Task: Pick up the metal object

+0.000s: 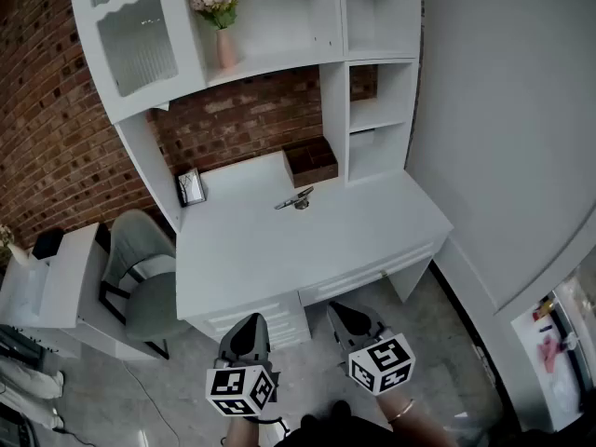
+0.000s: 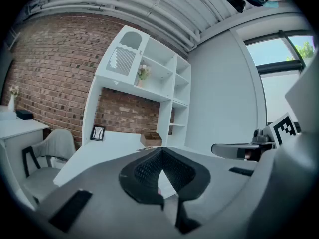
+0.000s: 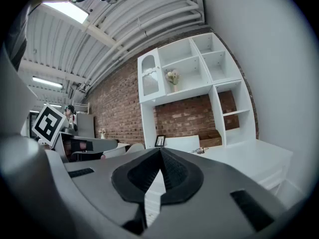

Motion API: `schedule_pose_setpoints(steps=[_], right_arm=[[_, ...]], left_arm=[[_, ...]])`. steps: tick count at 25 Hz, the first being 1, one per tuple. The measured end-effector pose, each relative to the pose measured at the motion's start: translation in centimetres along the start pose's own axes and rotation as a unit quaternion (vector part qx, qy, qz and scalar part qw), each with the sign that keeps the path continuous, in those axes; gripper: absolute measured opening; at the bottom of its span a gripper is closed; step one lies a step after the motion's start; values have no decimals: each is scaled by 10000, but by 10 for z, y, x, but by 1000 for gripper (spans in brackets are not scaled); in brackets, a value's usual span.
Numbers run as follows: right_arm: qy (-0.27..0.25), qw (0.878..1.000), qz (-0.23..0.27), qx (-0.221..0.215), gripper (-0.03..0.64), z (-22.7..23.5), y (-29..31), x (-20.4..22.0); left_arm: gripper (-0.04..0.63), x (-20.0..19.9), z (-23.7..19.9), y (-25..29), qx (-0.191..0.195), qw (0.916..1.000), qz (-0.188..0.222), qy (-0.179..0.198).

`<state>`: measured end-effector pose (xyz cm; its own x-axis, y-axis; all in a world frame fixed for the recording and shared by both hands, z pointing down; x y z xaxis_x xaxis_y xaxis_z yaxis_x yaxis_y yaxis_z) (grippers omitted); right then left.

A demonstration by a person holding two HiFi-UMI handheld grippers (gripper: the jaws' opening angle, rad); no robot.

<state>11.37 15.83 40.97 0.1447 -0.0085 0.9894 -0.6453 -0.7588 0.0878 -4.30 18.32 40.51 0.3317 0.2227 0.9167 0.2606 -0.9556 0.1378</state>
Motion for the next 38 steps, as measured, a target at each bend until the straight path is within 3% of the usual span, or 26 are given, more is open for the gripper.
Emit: schedule_pose_setpoints(steps=[12, 19, 26, 32, 38], right_arm=[[298, 9993, 54, -234, 6, 35, -5, 7], [860, 9958, 144, -288, 6, 59, 13, 11], [1222, 9923, 142, -161, 12, 76, 56, 17], [1607, 9868, 25, -212, 114, 97, 114, 20], [2032, 9791, -30, -94, 141, 113, 181, 24]], left_arm=[[9, 8, 14, 16, -270, 9996, 27, -112], [9, 0, 9, 36, -378, 9992, 83, -80], [9, -3, -20, 72, -355, 9992, -19, -175], [9, -22, -55, 128, -205, 9990, -51, -389], [9, -46, -103, 183, -86, 9985, -123, -536]])
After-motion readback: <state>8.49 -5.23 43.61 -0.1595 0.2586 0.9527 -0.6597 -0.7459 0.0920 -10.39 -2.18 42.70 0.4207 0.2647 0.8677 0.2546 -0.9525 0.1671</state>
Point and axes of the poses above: the fingertips, and each gripper's own axes: y forward along the fingers, z to its right, x out of its underside, the point moved 2 cm from there along -y, backward along the fingers, and after that the axes turned 14 degrees about -y, right-handed, at the moved point
